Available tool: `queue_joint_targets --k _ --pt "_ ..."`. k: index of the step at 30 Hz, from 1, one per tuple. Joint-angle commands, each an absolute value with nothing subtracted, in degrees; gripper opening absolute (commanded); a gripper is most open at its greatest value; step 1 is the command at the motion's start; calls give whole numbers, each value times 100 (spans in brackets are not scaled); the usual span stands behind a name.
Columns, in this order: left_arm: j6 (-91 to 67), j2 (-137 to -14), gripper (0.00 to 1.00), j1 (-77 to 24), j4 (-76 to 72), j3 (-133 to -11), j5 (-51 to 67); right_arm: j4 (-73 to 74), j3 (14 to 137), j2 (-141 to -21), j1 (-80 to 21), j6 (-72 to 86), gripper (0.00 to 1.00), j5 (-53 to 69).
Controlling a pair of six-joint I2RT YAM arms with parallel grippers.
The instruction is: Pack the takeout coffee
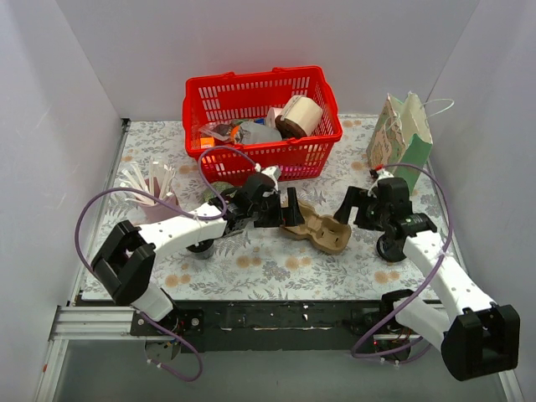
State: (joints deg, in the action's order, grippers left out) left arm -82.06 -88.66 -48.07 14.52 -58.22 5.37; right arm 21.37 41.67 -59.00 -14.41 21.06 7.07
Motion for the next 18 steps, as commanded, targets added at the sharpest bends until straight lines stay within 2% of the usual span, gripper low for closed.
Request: queue_joint_targets --k 1,4,8,13,18 --pt "-6817 -8412 98 -4799 960 -6074 1070 2934 3622 -5468 -1345 3383 97 185" --pt "-5666 -8349 98 -4878 625 -6152 2063 2875 3323 -5301 -1100 3603 95 508" --pt "-4554 -8648 98 -5132 334 -6319 3058 1997 2857 -5150 -678 3875 95 1807" --pt "-4623 -9359 98 -5159 844 -6961 2725 1881 2839 -5221 -150 3578 94 2451" --pt "-4869 -9106 98 -5159 1019 -6760 2164 2100 2979 -5124 -114 3138 94 2435"
